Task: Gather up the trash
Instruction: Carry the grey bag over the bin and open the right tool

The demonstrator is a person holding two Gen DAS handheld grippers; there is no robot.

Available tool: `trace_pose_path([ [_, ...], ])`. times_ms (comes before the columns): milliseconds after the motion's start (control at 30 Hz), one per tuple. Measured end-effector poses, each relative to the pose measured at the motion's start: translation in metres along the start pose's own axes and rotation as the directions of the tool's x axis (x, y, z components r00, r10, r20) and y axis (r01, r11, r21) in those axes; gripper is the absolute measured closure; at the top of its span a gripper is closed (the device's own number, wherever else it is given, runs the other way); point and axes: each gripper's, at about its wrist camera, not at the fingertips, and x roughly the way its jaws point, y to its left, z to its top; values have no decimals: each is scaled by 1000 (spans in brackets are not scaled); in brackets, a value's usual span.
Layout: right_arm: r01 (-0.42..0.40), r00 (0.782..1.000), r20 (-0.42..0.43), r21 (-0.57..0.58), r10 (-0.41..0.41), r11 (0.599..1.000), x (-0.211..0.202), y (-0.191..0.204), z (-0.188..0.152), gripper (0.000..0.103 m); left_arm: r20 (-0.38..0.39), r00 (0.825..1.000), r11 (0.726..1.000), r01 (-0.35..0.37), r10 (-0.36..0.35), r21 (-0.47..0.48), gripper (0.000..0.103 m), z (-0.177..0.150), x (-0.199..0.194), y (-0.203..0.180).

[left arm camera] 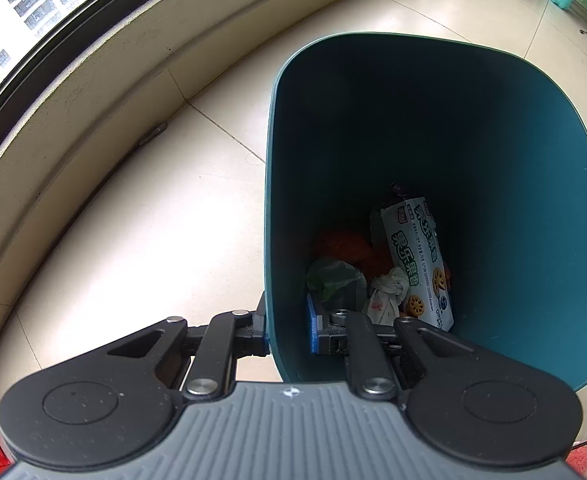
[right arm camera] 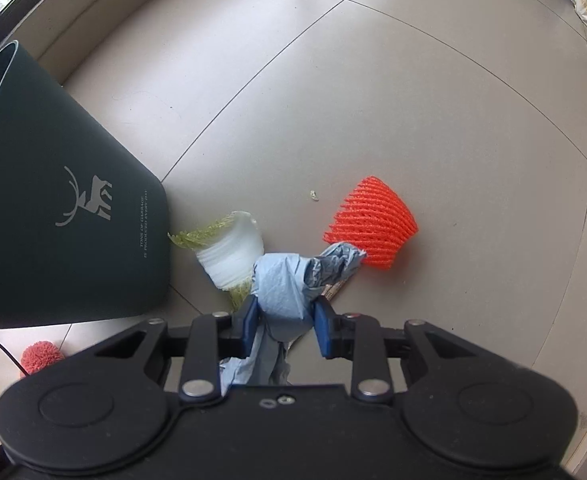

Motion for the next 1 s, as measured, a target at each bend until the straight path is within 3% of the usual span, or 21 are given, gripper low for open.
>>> trace_pose_path([
  [267, -126, 987, 90, -82, 133, 989, -87, 38, 21, 75, 6, 1000, 1000, 12, -12, -12, 87, 0, -4, 6],
  [500, -208, 945, 211, -209, 252, 956, -150, 98, 52, 75, 14, 1000, 999, 26, -26, -20, 87, 0, -7, 12],
  [733, -181, 953, 175, -332, 249, 926, -125, 171, 63, 75, 24, 999, 999, 39, -38, -25, 87, -1, -11, 16],
  [1000, -113, 982, 98, -385, 162, 916, -60, 227, 63, 75, 23, 999, 998, 49, -49, -31, 87, 0, -13, 18],
])
